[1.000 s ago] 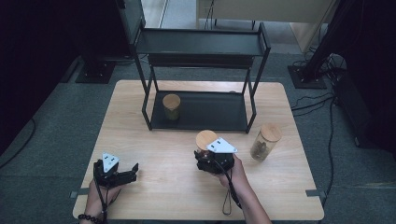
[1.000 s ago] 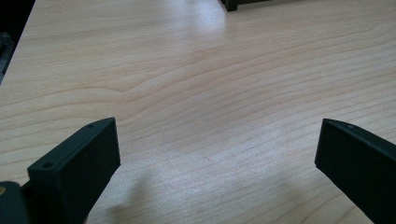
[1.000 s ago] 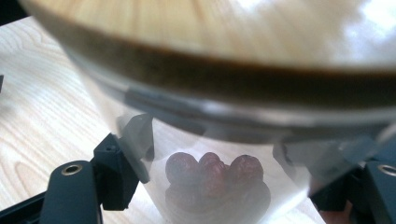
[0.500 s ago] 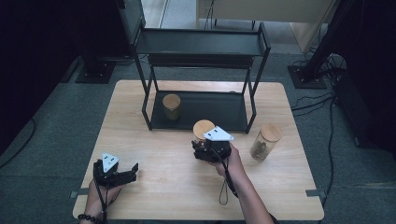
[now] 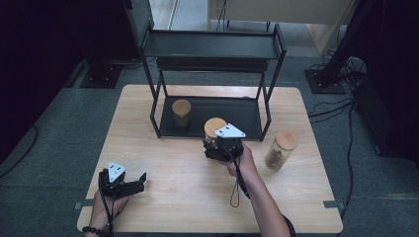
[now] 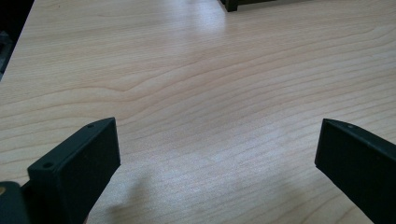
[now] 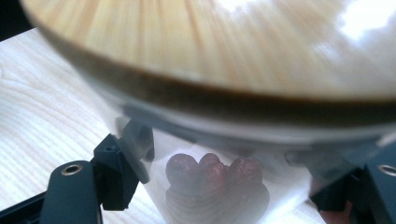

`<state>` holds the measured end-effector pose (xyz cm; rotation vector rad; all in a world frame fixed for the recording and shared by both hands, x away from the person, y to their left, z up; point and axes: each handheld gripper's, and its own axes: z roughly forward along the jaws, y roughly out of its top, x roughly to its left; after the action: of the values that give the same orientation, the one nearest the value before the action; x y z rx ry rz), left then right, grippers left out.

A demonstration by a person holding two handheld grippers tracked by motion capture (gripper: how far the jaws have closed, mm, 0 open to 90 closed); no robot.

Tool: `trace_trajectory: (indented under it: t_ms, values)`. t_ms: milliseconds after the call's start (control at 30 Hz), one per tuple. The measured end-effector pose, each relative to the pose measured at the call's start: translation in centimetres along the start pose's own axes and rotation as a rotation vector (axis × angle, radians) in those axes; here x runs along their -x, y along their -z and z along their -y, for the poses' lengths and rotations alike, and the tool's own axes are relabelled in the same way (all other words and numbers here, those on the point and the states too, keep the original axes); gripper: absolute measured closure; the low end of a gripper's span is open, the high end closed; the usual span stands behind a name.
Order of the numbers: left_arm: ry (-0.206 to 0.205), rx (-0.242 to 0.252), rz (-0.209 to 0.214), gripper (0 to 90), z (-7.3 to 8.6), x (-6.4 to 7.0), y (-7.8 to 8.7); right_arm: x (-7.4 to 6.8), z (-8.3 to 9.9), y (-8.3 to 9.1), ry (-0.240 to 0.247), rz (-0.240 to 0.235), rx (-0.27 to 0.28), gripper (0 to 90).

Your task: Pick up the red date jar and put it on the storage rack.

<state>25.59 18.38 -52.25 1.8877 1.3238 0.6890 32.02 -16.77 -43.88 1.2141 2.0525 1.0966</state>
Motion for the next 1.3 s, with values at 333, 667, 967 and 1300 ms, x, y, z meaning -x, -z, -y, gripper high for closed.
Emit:
trace_trajectory:
  t_ms: [333, 667, 967, 1300]
  values:
    - [0.002, 0.0, 0.001, 0.3, 0.0, 0.0, 0.0, 0.7, -1.5, -1.2, -0.008, 0.02, -0.004, 25.8]
    - [-0.002, -0.001, -0.001, 0.2, 0.0, 0.0, 0.0, 1.4, -2.1, -2.6, -0.011, 0.042, -0.023, 25.8]
    - [-0.003, -0.003, -0.002, 0.3, 0.0, 0.1, 0.0, 1.7, -2.9, -3.7, -0.018, 0.049, -0.03, 25.8]
    - [-0.005, -0.003, -0.002, 0.2, 0.0, 0.1, 0.0, 2.0, -3.5, -5.2, -0.028, 0.066, -0.043, 25.7]
